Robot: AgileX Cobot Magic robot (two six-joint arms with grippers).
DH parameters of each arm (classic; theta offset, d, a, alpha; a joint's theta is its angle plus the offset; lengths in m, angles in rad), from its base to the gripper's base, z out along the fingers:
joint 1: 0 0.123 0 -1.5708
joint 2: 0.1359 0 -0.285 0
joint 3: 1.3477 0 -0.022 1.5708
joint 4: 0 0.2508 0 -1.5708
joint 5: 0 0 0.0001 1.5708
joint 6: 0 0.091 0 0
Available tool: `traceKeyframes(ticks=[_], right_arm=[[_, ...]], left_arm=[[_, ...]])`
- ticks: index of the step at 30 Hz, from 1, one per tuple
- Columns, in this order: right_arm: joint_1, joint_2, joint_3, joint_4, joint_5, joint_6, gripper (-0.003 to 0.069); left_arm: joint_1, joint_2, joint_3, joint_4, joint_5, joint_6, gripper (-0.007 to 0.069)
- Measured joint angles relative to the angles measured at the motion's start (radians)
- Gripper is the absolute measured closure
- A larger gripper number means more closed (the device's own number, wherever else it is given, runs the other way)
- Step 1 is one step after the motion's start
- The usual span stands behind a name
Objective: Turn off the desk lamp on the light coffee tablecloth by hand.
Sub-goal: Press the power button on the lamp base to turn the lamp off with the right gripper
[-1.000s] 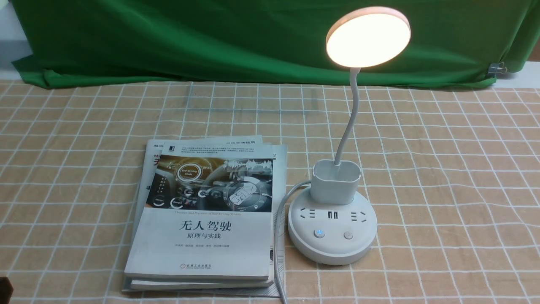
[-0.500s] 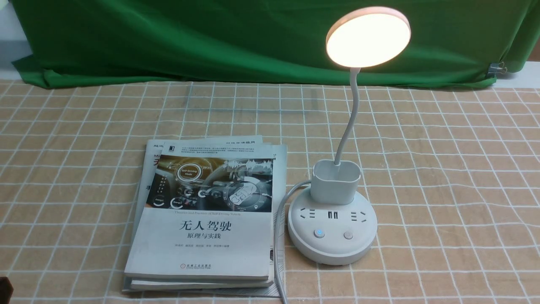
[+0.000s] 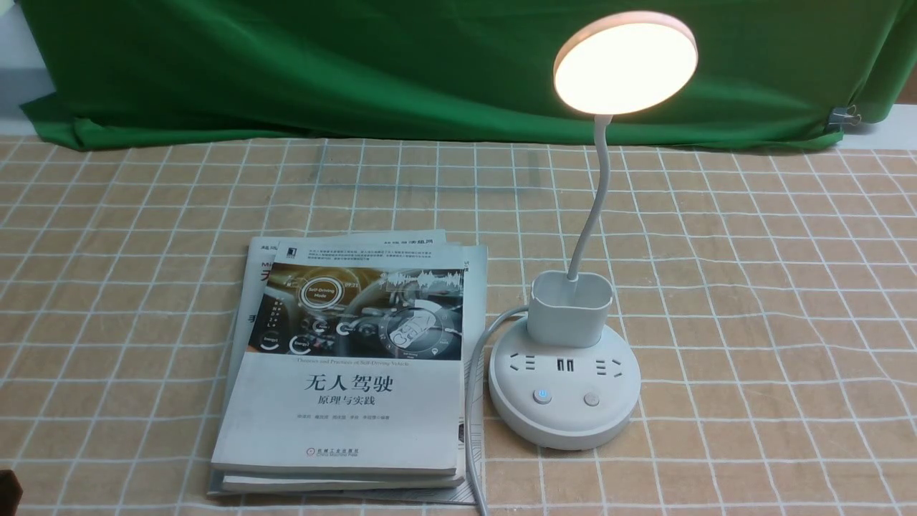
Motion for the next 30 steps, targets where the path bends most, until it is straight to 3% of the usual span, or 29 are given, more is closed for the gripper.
traceKeyframes(ticks=[7, 12, 13, 16, 18, 22, 26, 30], right_arm=[[0.000, 0.000, 0.000, 0.060, -0.218, 0.480, 0.0417], [0.002, 0.000, 0.000, 0.066, -0.286, 0.561, 0.0427], [0.009, 0.000, 0.000, 0.066, -0.274, 0.565, 0.0463], [0.051, 0.051, -0.068, 0.067, -0.144, 0.505, 0.0584], [0.107, 0.130, -0.187, 0.067, -0.031, 0.401, 0.0614], [0.219, 0.381, -0.445, 0.066, 0.246, 0.217, 0.0624], [0.302, 0.673, -0.630, 0.066, 0.478, 0.115, 0.0627], [0.358, 0.932, -0.742, 0.066, 0.586, 0.067, 0.0627]], left_arm=[[0.000, 0.000, 0.000, 0.000, 0.000, -0.001, 0.0620], [0.000, 0.000, 0.000, 0.000, 0.000, -0.001, 0.0620], [0.000, 0.000, 0.000, 0.000, 0.000, -0.001, 0.0620], [0.000, 0.000, 0.000, 0.000, 0.000, -0.001, 0.0620], [0.000, 0.000, 0.000, 0.000, 0.000, 0.000, 0.0620], [0.000, 0.000, 0.000, 0.000, 0.000, -0.001, 0.0620], [0.000, 0.000, 0.000, 0.000, 0.000, -0.001, 0.0620], [0.000, 0.000, 0.000, 0.000, 0.000, -0.001, 0.0620]])
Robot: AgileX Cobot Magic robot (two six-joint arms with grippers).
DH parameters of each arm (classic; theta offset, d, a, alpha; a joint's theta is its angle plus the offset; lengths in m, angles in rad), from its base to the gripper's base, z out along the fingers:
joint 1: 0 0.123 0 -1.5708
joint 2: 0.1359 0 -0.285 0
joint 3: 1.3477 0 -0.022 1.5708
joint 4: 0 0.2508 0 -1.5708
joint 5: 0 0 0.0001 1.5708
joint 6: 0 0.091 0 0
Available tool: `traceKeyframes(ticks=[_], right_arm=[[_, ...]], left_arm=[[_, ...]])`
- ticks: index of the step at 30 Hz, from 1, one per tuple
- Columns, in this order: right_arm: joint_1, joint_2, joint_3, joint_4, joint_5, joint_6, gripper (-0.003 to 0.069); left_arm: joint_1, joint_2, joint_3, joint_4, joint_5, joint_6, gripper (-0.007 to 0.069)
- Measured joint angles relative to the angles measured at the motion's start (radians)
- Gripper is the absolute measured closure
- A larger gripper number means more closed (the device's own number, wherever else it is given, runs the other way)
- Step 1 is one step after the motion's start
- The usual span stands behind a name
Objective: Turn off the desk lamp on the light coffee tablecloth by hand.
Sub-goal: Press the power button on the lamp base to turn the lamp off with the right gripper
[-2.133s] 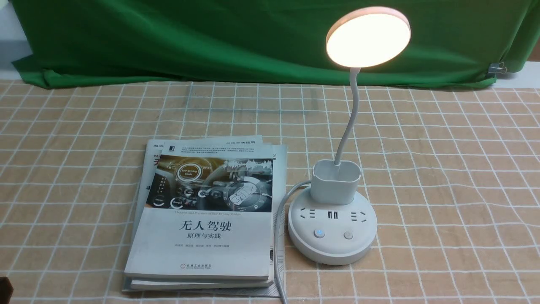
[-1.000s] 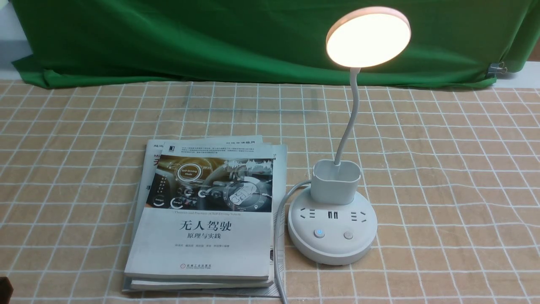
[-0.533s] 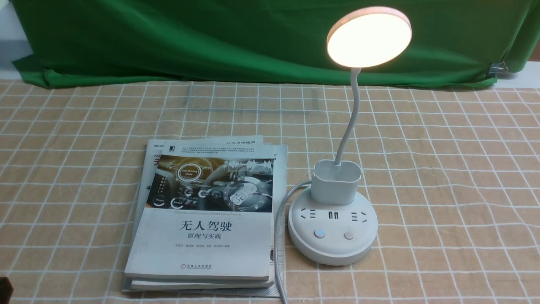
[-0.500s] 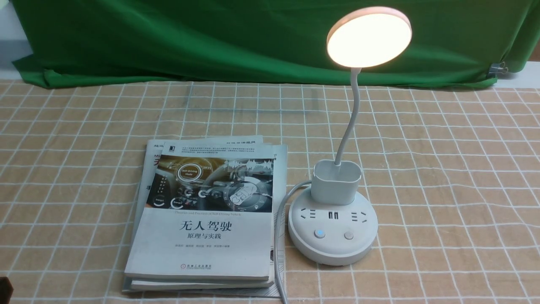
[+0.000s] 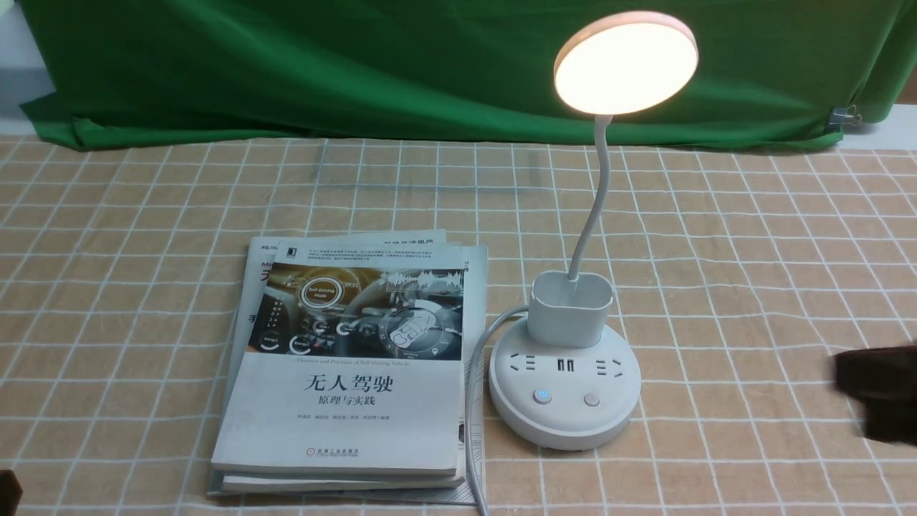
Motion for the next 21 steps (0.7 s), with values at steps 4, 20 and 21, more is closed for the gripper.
traceKeyframes(ticks=[4, 20, 21], right_arm=[[0.083, 0.241, -0.112, -0.003, 0.057, -0.032, 0.0629], [0.197, 0.783, -0.421, 0.008, 0.111, -0.075, 0.0627], [0.197, 0.797, -0.430, 0.008, 0.109, -0.074, 0.0627]], left_arm=[[0.000, 0.000, 0.000, 0.000, 0.000, 0.000, 0.0620], [0.000, 0.000, 0.000, 0.000, 0.000, 0.000, 0.0620], [0.000, 0.000, 0.000, 0.000, 0.000, 0.000, 0.0620]])
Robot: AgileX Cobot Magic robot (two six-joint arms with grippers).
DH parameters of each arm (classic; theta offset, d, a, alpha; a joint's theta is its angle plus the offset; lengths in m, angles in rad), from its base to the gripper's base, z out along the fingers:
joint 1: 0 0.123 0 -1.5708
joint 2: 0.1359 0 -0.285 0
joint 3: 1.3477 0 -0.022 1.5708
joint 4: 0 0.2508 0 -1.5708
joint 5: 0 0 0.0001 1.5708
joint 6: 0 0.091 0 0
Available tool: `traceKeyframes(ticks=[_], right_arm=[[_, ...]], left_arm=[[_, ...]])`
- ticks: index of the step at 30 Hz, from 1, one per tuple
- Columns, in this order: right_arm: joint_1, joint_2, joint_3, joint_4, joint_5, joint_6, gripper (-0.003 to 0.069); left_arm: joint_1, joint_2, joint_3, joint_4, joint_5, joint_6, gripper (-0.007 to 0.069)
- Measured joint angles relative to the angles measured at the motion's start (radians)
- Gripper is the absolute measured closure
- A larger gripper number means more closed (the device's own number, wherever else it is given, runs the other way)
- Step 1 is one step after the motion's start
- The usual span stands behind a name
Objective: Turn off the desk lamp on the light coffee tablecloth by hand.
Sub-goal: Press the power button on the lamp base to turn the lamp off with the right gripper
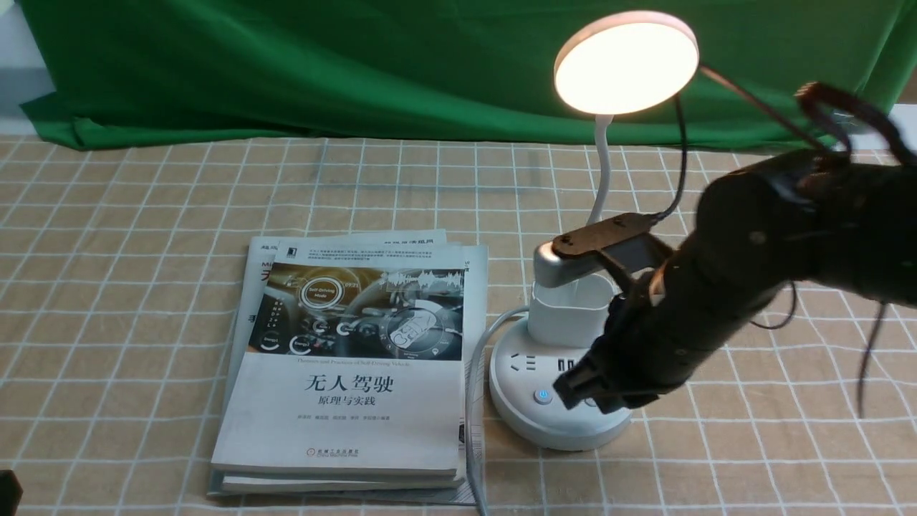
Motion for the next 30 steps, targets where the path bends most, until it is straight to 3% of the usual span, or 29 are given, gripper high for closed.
traceKeyframes(ticks=[17, 30], right_arm=[[-0.019, 0.149, -0.082, 0.004, -0.004, -0.006, 0.0624], [-0.019, 0.067, -0.075, 0.007, -0.003, -0.007, 0.0619]], left_arm=[[0.000, 0.000, 0.000, 0.000, 0.000, 0.000, 0.0620], [0.000, 0.000, 0.000, 0.001, 0.000, 0.000, 0.0620]])
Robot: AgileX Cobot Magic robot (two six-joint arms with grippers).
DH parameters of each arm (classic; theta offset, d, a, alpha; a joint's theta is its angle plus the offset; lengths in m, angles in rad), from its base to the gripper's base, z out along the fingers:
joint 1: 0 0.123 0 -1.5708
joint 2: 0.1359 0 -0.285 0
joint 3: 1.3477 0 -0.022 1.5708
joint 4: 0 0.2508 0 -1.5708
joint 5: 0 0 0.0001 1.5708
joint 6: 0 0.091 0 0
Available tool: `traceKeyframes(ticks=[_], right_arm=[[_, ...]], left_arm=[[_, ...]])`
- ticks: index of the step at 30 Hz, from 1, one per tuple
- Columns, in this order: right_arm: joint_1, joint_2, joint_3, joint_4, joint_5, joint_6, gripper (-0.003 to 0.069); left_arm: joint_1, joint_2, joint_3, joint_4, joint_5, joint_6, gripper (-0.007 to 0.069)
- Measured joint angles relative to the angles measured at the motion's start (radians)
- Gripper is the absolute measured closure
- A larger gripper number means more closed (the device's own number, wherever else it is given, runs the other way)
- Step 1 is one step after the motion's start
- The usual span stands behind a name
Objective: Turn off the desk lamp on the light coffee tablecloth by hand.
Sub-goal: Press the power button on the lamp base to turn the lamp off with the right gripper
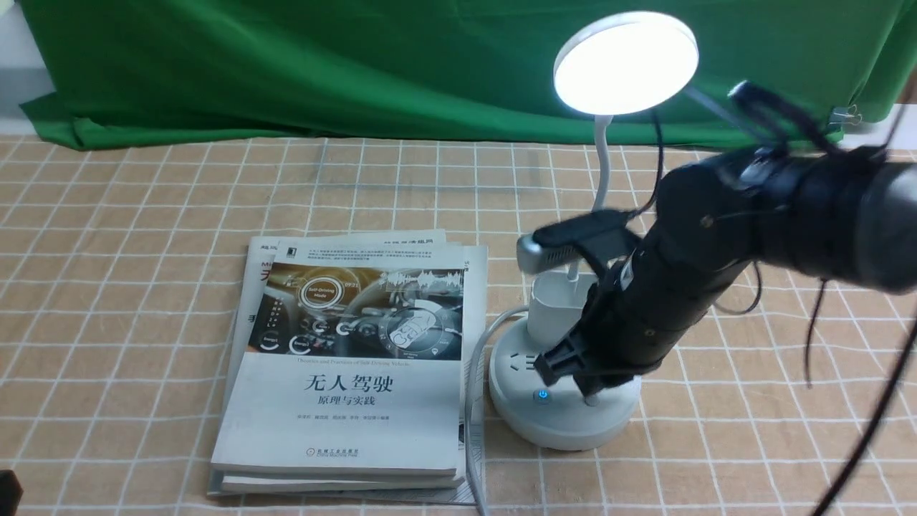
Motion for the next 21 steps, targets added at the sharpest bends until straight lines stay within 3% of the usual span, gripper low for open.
traceKeyframes(ticks=[21], right_arm=[[0.000, 0.050, 0.002, -0.016, -0.008, -0.023, 0.0612]], left_arm=[[0.000, 0.000, 0.000, 0.001, 0.000, 0.001, 0.0620]])
